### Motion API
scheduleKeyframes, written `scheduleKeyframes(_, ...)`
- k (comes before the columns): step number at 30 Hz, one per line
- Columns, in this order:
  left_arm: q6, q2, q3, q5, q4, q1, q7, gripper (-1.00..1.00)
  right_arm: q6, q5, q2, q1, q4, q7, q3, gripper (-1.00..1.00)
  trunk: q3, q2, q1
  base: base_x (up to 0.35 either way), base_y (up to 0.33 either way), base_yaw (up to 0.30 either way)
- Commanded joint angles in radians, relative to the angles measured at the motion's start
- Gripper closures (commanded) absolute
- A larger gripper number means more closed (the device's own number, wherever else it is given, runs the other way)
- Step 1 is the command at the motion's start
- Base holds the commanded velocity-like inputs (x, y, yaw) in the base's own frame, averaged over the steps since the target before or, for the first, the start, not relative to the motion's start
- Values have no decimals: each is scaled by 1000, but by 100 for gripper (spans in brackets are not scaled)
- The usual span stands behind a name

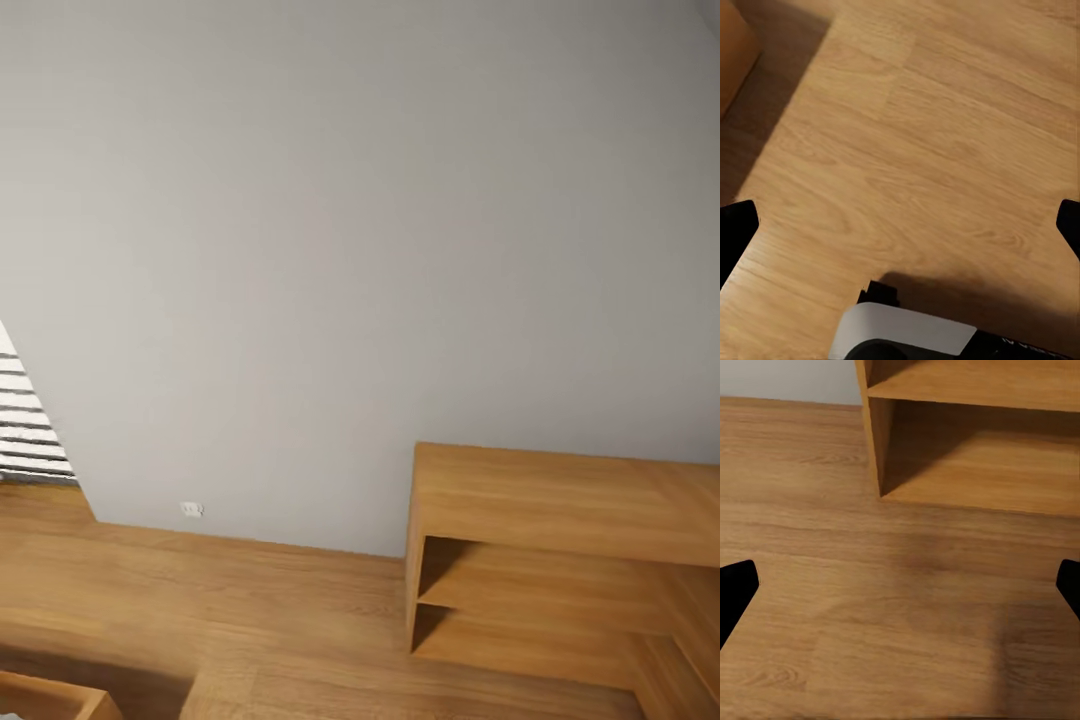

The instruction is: In the bedroom, organize the workspace by keeping the computer under the desk, ensuring the monitor is on the desk, placing the keyboard on the desk next to the monitor, placing the mouse on the desk next to the keyboard, moving the folder from the swivel chair onto the desk next to the mouse, stacking the notebook on top of the folder with the pen on top of the notebook, and positioning the swivel chair next to the desk.

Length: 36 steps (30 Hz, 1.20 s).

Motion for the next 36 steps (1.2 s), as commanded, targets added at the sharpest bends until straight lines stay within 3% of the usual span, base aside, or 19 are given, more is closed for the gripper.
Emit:
scheduleKeyframes(1,-2,0,0,2,0,-1,1,-100,-3,0,0,0,0,-1,0,-100,-2,-1,0,-251,-126,265)
scheduleKeyframes(12,-9,0,1,3,0,-1,1,-100,-3,-3,1,-1,1,-1,-2,-100,-9,-1,0,-123,-129,265)
scheduleKeyframes(20,-69,0,1,5,3,-1,2,-100,-3,-3,2,0,2,0,-1,-100,-14,-1,0,-4,-7,265)
scheduleKeyframes(36,-73,1,1,5,3,-1,2,-100,-3,-1,6,0,3,-1,1,-100,-23,-1,0,0,0,265)
